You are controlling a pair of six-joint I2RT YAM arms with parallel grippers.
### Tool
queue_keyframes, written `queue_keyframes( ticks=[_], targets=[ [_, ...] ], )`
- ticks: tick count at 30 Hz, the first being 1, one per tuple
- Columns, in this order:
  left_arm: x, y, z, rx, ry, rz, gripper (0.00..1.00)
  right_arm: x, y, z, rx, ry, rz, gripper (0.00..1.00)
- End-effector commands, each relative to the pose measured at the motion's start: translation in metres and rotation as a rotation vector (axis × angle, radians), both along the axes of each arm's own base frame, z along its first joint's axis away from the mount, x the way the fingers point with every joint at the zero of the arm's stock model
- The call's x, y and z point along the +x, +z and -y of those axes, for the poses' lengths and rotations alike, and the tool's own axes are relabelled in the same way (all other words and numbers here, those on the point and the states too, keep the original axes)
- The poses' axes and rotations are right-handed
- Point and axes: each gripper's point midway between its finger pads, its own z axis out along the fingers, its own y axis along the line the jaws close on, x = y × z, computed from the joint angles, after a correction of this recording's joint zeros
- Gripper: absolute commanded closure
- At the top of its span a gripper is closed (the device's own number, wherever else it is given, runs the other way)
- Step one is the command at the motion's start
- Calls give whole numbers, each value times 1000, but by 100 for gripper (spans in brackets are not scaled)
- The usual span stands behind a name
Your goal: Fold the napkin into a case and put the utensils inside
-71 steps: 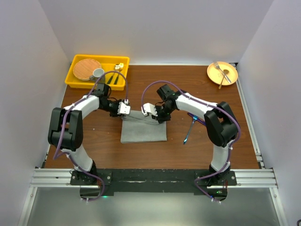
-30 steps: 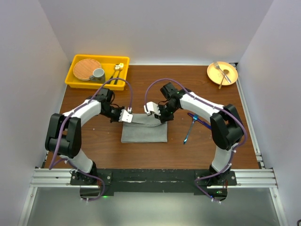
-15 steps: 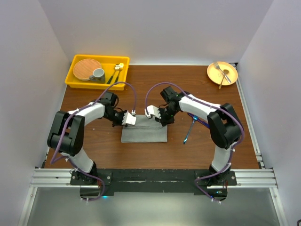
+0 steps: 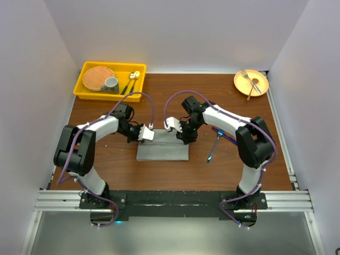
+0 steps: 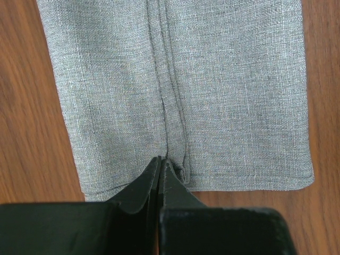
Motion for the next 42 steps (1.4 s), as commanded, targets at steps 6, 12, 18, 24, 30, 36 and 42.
queue_keyframes(
  ticks=[6,12,18,24,30,36,42],
  targets=[
    [-4,-11,-4,26,-2,-13,100,12,89,-11,159,-178,-56,62],
    [-4,-11,-3,21,-5,-13,100,40,81,-22,182,-389,-122,64],
    [-5,-11,-5,28,-7,-11,100,56,53,-23,130,-514,-149,63],
    [-5,-11,-4,27,-1,-12,100,46,26,-15,71,-549,-202,64],
    [-7,-13,-6,32,18,-28,100,31,2,-5,19,-547,-228,73],
    [-8,-12,-6,29,52,-49,100,30,-18,0,-19,-546,-221,80],
    [8,35,-1,-166,278,-138,93,32,-35,5,-54,-563,-208,81]
  ],
)
